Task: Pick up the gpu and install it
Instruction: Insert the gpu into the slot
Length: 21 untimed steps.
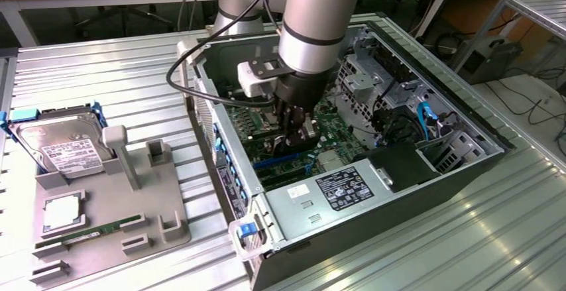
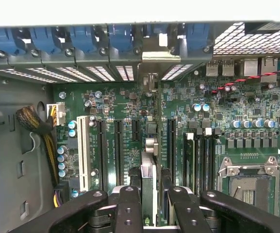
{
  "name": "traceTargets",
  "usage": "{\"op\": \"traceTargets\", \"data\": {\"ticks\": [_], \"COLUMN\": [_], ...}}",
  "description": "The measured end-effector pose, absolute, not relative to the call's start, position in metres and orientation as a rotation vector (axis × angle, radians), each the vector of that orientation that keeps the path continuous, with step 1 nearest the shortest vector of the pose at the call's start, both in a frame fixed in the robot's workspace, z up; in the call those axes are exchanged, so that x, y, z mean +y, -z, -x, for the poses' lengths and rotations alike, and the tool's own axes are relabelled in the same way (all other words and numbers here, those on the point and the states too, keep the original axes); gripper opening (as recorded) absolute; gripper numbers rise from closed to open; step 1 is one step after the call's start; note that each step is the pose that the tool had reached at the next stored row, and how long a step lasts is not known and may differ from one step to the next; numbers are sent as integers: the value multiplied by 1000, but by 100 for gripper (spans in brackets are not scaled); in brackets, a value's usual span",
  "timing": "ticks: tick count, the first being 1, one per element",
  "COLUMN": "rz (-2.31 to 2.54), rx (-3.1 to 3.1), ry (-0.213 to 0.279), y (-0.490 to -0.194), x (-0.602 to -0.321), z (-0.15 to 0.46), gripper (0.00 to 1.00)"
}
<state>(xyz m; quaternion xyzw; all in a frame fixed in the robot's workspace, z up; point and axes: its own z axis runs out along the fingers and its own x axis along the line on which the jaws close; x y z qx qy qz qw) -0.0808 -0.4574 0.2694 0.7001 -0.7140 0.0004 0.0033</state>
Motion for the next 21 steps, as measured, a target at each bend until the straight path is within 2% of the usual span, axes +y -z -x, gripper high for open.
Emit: {"op": "traceTargets", "data": {"ticks": [21], "rz": [-2197], "rx": [-2240], "ry": [-6], "y": [-263], "x": [-455], "z": [84], "gripper": [26]}}
